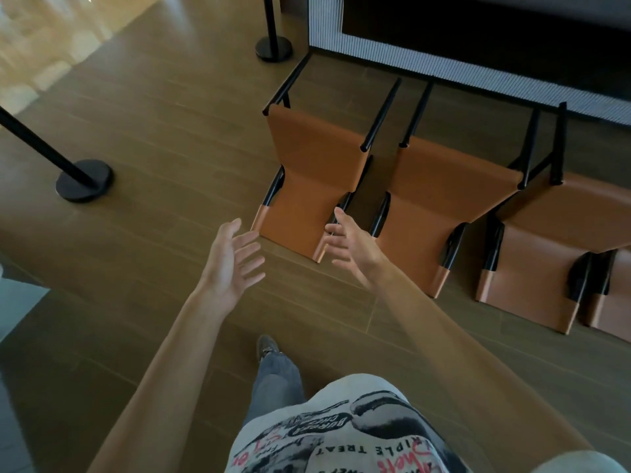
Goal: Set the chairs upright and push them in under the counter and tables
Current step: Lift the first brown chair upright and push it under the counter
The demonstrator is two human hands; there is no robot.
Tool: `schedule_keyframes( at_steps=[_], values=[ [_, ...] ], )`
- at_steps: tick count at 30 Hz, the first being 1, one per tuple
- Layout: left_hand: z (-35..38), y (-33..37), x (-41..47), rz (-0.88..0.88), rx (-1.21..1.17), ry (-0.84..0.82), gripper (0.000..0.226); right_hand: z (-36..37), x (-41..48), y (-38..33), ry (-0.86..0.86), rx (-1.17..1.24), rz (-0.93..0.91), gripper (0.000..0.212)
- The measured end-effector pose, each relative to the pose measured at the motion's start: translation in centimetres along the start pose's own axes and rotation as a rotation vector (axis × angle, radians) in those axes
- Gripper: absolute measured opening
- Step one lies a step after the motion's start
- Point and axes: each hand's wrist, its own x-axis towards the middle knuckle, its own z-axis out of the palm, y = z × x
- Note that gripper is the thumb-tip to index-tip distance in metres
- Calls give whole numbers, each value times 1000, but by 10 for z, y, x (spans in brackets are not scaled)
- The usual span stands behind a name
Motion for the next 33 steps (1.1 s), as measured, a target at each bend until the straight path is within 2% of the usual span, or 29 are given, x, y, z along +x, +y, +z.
schedule_keyframes(
  at_steps=[5,15,23,33],
  values=[
    [-46,49,44,-3,83,-16,52,52,40,-27,35,-3,19,71],
    [-111,107,126,-89,87,-58,55,126,121,-73,56,-23,67,67],
    [-101,159,211,-135,145,-63,56,128,201,-106,59,46,81,69],
    [-48,226,306,-208,308,-90,58,106,291,-146,88,237,134,69]
  ],
)
